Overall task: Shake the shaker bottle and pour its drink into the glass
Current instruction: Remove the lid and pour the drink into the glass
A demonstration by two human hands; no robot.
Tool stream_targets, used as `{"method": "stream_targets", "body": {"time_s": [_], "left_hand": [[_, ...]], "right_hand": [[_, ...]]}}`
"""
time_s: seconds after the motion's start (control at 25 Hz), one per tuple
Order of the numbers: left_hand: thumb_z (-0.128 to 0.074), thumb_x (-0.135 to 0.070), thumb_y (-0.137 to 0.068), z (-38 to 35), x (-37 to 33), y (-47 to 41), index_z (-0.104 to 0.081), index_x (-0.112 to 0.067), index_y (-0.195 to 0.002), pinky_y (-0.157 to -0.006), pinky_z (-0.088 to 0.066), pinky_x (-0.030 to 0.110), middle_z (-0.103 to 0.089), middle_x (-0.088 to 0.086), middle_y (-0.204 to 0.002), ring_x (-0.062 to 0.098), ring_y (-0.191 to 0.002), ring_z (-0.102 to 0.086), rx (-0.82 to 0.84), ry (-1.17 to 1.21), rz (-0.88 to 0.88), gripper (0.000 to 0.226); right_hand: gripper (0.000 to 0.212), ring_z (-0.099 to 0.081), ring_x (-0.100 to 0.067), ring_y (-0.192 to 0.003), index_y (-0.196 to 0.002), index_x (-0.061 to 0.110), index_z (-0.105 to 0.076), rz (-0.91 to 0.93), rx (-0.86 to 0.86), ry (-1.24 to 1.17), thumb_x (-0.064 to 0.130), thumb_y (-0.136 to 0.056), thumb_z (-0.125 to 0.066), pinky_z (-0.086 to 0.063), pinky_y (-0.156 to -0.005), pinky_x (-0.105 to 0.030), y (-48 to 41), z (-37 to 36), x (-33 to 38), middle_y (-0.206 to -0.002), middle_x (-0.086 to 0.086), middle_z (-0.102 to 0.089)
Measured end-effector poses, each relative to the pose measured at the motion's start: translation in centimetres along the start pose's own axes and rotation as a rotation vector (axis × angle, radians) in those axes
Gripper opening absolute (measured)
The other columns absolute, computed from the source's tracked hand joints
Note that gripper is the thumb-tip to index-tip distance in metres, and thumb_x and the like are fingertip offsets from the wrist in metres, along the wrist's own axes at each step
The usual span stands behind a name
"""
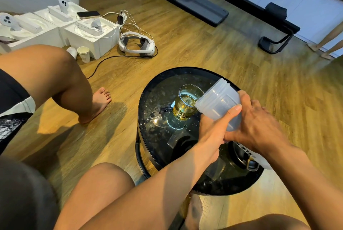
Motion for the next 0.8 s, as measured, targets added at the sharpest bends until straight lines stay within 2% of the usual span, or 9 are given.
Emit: {"method": "stream_targets", "body": {"time_s": [0.24, 0.8], "left_hand": [[-0.081, -0.035, -0.081, 0.01, 0.03, -0.10, -0.063, -0.027, -0.127, -0.089, -0.059, 0.050, -0.075, 0.005, -0.114, 0.021, -0.102, -0.072, -0.011, -0.007, 0.002, 0.050], [-0.083, -0.037, -0.079, 0.04, 0.30, -0.30, -0.065, -0.028, -0.123, -0.090, -0.058, 0.055, -0.076, 0.003, -0.110, 0.020, -0.099, -0.073, -0.018, -0.010, 0.005, 0.049]], "right_hand": [[0.120, -0.051, -0.038, -0.110, -0.146, 0.023, -0.008, 0.002, -0.008, -0.002, 0.056, -0.054, -0.079, -0.048, -0.084, -0.047, -0.04, 0.01, -0.08, -0.124, -0.014, -0.046], [0.117, -0.050, -0.038, -0.108, -0.144, 0.024, -0.008, 0.006, 0.000, 0.002, 0.054, -0.054, -0.078, -0.049, -0.083, -0.049, -0.16, 0.03, -0.09, -0.122, -0.014, -0.046]]}}
Point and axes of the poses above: each hand's wrist, its own y-axis away from the middle knuckle, its own z-axis out of the back of the hand, x = y × z, the point moved 4 cm from there along -y, towards the middle knuckle
